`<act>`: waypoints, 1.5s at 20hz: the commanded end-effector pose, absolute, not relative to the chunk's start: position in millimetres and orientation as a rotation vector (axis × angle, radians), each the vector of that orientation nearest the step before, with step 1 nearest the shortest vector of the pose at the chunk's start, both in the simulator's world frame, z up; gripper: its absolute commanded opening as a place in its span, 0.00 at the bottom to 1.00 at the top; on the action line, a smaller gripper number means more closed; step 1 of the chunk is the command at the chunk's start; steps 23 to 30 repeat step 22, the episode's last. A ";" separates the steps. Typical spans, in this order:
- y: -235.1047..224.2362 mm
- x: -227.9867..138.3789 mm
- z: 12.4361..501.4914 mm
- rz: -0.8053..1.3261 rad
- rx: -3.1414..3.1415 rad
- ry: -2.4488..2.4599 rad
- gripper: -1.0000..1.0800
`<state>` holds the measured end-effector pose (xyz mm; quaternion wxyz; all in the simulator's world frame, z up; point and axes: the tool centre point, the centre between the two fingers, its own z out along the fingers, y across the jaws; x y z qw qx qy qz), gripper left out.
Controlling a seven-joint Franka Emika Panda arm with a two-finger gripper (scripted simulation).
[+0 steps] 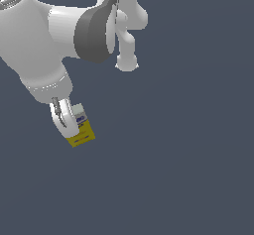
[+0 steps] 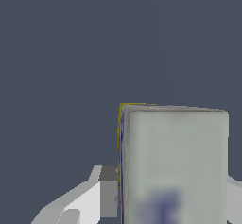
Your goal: Pick up the object and move it to a goal position.
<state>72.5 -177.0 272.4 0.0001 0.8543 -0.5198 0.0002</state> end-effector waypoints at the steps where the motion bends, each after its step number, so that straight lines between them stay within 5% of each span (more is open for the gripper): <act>1: -187.0 79.6 278.0 0.001 2.684 -1.632 0.00; 30: -221.4 105.1 295.7 0.000 2.684 -1.633 0.00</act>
